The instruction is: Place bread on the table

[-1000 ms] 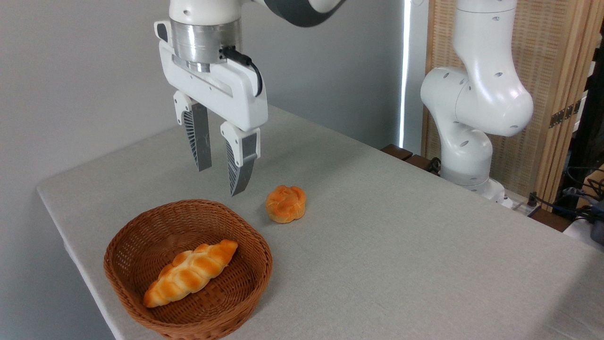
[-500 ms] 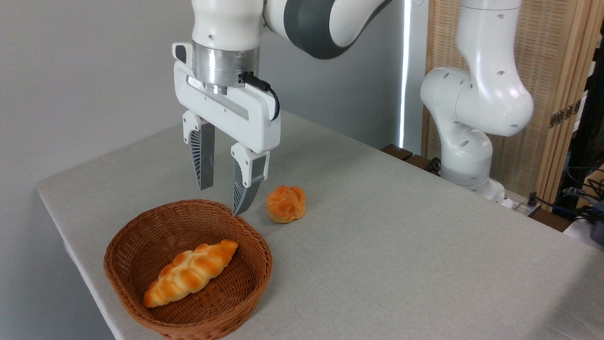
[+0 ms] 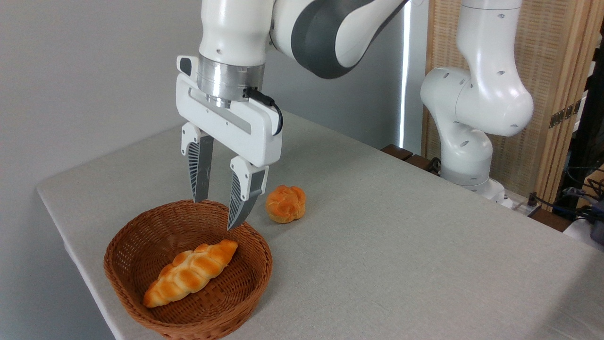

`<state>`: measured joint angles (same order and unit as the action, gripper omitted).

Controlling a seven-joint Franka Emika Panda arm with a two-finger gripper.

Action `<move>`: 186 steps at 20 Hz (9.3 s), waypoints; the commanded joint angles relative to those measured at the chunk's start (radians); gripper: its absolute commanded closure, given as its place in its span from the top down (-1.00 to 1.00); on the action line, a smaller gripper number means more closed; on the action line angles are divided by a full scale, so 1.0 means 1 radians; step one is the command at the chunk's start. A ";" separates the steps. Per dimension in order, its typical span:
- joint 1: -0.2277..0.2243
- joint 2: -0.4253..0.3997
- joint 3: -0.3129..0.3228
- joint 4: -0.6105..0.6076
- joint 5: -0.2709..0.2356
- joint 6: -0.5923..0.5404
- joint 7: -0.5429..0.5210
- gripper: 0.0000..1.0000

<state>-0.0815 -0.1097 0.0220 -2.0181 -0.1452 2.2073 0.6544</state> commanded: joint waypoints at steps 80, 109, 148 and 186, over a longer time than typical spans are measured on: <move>-0.050 0.154 -0.042 -0.186 -0.057 0.430 -0.038 -0.24; -0.050 0.035 -0.040 -0.154 -0.163 0.355 -0.081 -0.37; -0.127 -0.239 0.191 -0.255 0.090 -0.377 0.378 -0.11; -0.121 -0.052 0.130 0.231 0.046 -0.502 0.018 1.00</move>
<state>-0.1987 -0.2845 0.1787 -1.9557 -0.0859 1.7646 0.7652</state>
